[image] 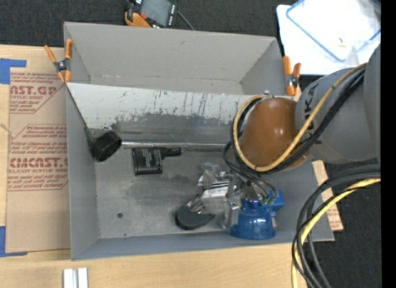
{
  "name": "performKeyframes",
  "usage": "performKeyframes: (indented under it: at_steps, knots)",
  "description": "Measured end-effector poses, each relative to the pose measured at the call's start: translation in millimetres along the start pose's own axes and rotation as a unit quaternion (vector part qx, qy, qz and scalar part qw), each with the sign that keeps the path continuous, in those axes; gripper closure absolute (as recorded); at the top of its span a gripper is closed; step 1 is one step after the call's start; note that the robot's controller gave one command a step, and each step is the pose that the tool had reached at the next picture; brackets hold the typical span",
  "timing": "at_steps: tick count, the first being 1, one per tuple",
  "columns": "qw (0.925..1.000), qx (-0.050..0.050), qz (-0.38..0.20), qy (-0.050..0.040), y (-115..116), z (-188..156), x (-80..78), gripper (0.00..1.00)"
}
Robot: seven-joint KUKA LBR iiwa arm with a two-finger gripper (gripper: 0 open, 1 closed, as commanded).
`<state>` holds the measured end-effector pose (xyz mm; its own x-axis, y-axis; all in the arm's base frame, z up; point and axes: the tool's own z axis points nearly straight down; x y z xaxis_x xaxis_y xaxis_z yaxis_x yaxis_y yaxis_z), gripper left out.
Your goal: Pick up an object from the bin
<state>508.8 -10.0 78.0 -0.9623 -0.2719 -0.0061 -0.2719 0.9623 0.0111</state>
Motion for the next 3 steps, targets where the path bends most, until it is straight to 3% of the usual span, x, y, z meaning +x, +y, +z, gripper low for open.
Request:
performKeyframes:
  at_steps: [1,2,3]
  knots:
    - [1.0000,0.000,-0.001,-0.0004,-2,-3,2.4,0.00]
    - [0.9839,-0.001,-0.179,-0.0003,33,7,-4.4,0.00]
    - [0.9998,0.000,-0.021,-0.0020,-6,-27,0.2,1.00]
